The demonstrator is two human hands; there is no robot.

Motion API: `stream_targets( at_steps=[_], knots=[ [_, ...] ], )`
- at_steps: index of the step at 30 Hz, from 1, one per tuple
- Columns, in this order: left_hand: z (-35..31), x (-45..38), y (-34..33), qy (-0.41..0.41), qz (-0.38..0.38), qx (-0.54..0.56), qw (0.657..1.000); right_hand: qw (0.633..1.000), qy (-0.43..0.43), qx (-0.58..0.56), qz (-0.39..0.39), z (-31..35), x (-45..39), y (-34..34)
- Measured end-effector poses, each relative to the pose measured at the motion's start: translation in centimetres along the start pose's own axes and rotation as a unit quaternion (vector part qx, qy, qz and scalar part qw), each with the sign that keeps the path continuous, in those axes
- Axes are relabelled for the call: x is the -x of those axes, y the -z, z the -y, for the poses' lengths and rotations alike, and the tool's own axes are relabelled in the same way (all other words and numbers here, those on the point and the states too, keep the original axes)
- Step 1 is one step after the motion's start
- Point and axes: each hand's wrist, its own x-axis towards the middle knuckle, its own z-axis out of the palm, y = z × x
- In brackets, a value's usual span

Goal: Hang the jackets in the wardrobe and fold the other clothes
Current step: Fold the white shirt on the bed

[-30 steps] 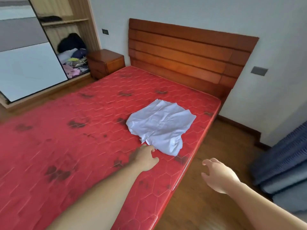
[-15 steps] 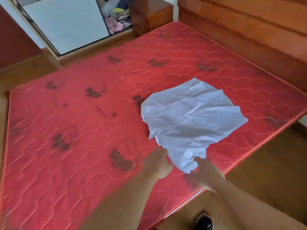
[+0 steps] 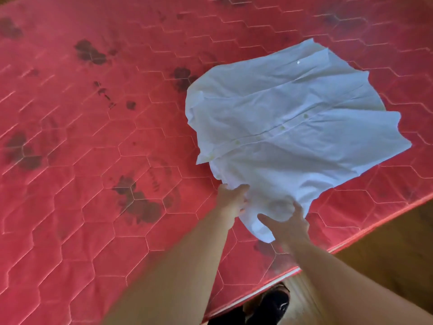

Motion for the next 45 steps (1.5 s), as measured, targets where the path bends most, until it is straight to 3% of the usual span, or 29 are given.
stream_targets(
  at_steps=[4,6,9,11,13,16,19,22,25,30,31,34,38,39,41,43,45],
  knots=[
    [-0.1,-1.4,-0.4,-0.002,0.043,-0.035,0.998,0.997,-0.023,-0.076,0.0,-0.5,-2.4,-2.1],
    [-0.4,-1.6,0.0,-0.007,0.07,-0.063,0.996,0.998,-0.004,-0.06,-0.011,0.3,-2.8,-2.0],
    [-0.8,-2.5,0.9,-0.022,0.003,-0.059,0.998,0.981,0.133,0.138,-0.034,1.5,-2.4,-1.2],
    [-1.0,-3.3,1.4,-0.034,-0.066,-0.014,0.997,0.923,0.214,0.319,-0.017,1.9,-2.0,-1.3],
    [-1.4,-3.7,1.4,-0.024,-0.054,0.033,0.998,0.862,0.249,0.442,0.009,1.6,-2.1,-2.1],
    [-1.5,-3.7,1.8,0.0,0.001,0.052,0.999,0.859,0.225,0.459,-0.028,1.8,-3.5,-2.5],
    [-1.5,-4.5,2.8,-0.016,-0.027,0.055,0.998,0.917,0.191,0.347,-0.048,2.8,-4.9,-1.9],
    [-2.0,-5.4,3.2,-0.048,-0.087,0.047,0.994,0.993,0.107,0.026,0.034,4.5,-4.5,0.6],
    [-2.4,-5.8,2.4,-0.112,-0.094,-0.025,0.989,0.98,0.001,-0.193,0.053,5.5,-3.6,4.0],
    [-4.4,-5.2,-0.1,-0.064,-0.018,0.037,0.997,0.963,-0.049,-0.239,0.11,7.8,-2.4,7.1],
    [-4.9,-5.1,-0.4,-0.064,-0.001,0.02,0.998,0.971,-0.024,-0.222,0.09,8.4,-2.4,7.7],
    [-5.9,-4.8,-0.4,-0.094,0.037,-0.028,0.995,0.992,0.077,-0.071,-0.069,9.2,-4.0,10.1],
    [-6.5,-3.0,-0.6,-0.123,0.125,-0.074,0.982,0.946,0.215,0.049,-0.238,8.8,-5.0,11.8],
    [-6.8,-2.4,-1.0,-0.129,0.144,-0.069,0.979,0.92,0.283,0.116,-0.245,8.5,-4.6,11.1],
    [-7.6,-0.4,-2.3,-0.134,0.182,-0.024,0.974,0.849,0.45,0.22,-0.17,8.3,-2.8,9.0],
    [-8.6,1.6,-3.6,-0.15,0.2,0.016,0.968,0.829,0.466,0.303,-0.067,7.9,-1.1,7.0],
    [-9.7,3.8,-4.4,-0.168,0.199,0.036,0.965,0.855,0.418,0.302,-0.06,8.3,0.0,5.9]
  ],
)
